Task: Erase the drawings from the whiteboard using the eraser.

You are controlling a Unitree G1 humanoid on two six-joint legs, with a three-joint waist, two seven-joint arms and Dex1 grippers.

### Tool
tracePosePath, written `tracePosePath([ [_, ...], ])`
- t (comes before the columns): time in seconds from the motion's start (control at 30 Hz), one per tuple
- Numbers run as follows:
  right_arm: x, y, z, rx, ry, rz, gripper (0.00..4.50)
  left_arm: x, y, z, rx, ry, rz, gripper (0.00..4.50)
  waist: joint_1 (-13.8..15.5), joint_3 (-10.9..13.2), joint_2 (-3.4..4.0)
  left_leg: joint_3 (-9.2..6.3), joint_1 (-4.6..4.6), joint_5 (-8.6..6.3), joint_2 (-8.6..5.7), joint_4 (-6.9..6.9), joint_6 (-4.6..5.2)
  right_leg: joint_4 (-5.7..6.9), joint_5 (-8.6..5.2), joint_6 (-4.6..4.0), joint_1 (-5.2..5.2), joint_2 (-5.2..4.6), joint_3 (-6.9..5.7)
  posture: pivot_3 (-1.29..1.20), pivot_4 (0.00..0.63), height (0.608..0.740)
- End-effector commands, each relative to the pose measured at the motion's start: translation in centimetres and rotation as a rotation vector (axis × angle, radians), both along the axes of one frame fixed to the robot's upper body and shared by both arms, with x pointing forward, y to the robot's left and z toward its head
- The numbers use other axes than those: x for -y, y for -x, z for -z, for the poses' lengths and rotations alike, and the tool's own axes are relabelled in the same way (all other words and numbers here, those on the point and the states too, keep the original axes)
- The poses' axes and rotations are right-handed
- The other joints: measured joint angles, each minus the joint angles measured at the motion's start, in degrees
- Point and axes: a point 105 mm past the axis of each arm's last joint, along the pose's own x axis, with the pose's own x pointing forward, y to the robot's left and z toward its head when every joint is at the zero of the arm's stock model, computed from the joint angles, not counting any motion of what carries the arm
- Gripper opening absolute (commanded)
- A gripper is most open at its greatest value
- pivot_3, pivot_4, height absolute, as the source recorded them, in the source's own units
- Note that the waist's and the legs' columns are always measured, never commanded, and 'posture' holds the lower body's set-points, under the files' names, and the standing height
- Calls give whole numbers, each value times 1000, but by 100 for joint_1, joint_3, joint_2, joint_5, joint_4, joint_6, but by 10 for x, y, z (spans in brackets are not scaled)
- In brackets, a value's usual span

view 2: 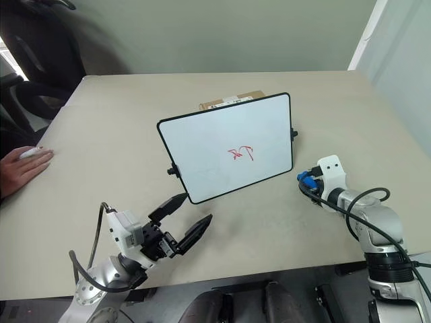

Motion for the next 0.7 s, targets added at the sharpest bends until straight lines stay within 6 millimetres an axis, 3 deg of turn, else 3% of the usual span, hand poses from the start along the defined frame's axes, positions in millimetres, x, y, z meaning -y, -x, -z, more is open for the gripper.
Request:
tracePosePath([
  [0.03,-7,5,-29,110,-29,-50,2261,-1,4,-15,65,-2,-7,4500,-1,0,0,0,-2,0,-1,0,-1,-1,0,0,0,0,0,0,150,740],
  [0.23,-11,10,-24,95,-19,-59,2261,-5,1,-16,66,0,-17,4500,3,0,0,0,-1,1,-1,1,-2,-3,0,0,-1,0,0,0,150,740],
  [0.33,-15,9,-27,112,-31,-68,1434,-7,1,-16,65,-1,-16,4500,-7,0,0,1,-1,1,0,1,-2,-1,0,0,0,0,0,0,150,740],
  [0.53,-14,9,-33,134,-24,-66,1434,-5,2,-17,67,-8,-8,4500,-16,0,0,0,0,1,0,1,-1,0,1,-1,-1,0,0,0,150,740],
  [0.7,-27,10,-55,222,-35,-120,1434,-5,3,-16,62,-5,-6,4500,-17,0,0,0,0,1,0,0,-1,0,1,-1,-1,0,0,0,150,740],
])
